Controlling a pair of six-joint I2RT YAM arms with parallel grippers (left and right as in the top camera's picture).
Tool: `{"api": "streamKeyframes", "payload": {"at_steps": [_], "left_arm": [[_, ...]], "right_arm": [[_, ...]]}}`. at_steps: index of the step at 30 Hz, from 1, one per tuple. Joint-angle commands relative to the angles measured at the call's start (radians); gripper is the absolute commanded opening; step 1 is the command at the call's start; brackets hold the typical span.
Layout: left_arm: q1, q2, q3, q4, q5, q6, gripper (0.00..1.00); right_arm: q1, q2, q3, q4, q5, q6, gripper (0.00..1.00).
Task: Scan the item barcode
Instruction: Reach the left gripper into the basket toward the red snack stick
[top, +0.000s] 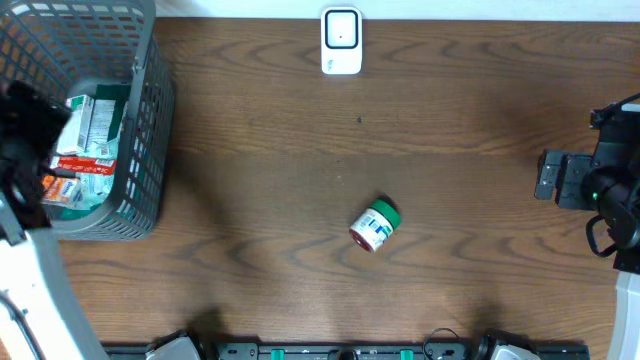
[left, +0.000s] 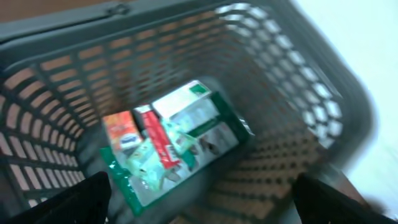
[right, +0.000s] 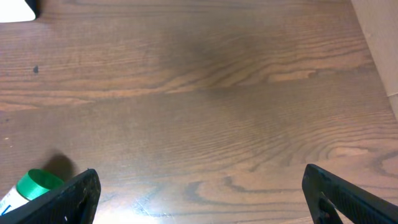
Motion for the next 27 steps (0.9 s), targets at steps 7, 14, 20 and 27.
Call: {"api": "streamKeyframes", "payload": {"at_steps": [7, 14, 20, 27], "left_arm": [[0.082, 0.349, 0.013, 0.024, -0.004, -0.028, 0.94], [0.082, 0.536, 0.013, 0.028, -0.004, -0.027, 0.76], [0.079, 0.668, 0.012, 0.043, -0.002, -0.028, 0.74], [0.068, 0.793, 0.011, 0.074, 0.0, -0.024, 0.61]], "right_arm": [[-0.007, 0.0, 0.011, -0.001, -0.001, 0.011, 0.99], [-0.007, 0.0, 0.011, -0.001, -0.001, 0.011, 0.99], [-0.007, 0.0, 0.011, -0.001, -0.001, 0.011, 0.99], [-0.007, 0.0, 0.011, -0.001, -0.001, 0.01, 0.99]]}}
